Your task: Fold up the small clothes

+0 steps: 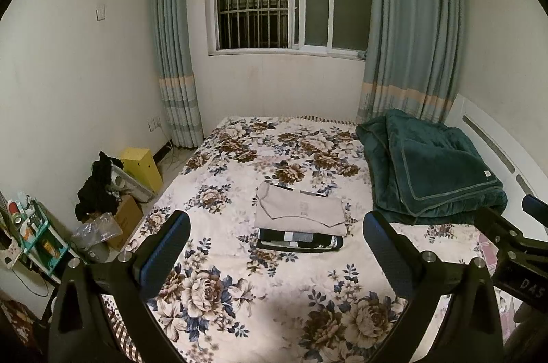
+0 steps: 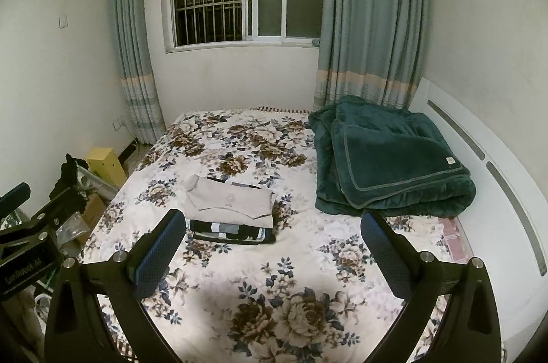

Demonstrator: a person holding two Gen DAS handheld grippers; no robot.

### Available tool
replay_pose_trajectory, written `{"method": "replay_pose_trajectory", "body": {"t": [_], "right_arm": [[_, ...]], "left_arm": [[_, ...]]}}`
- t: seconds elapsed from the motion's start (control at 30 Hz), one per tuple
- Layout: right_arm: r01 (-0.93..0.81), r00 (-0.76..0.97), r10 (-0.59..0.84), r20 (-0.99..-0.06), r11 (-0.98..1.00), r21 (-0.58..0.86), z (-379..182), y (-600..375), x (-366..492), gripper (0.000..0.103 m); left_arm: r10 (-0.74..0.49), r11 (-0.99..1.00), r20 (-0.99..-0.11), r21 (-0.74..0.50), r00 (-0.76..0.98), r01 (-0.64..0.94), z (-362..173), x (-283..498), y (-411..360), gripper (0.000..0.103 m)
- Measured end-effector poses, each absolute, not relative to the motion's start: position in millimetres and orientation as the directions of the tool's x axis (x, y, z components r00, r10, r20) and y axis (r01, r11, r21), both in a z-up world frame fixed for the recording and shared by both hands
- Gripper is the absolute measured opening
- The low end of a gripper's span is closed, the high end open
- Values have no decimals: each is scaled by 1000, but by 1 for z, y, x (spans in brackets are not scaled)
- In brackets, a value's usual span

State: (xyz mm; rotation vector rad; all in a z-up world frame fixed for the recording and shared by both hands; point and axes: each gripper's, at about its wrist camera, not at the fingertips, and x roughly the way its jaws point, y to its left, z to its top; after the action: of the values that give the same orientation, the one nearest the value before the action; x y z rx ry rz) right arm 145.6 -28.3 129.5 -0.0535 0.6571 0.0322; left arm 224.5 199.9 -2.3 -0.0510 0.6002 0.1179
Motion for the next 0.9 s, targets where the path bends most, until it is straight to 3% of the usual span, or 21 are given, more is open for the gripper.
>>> {"method": "replay_pose_trajectory", "body": {"t": [0.9], "right_arm": [[-42,793,12,-609,998,-36,128,-27,145,103]], "left_arm": [[99,992,-565,-12,819,-128,-3,223,198,103]]}}
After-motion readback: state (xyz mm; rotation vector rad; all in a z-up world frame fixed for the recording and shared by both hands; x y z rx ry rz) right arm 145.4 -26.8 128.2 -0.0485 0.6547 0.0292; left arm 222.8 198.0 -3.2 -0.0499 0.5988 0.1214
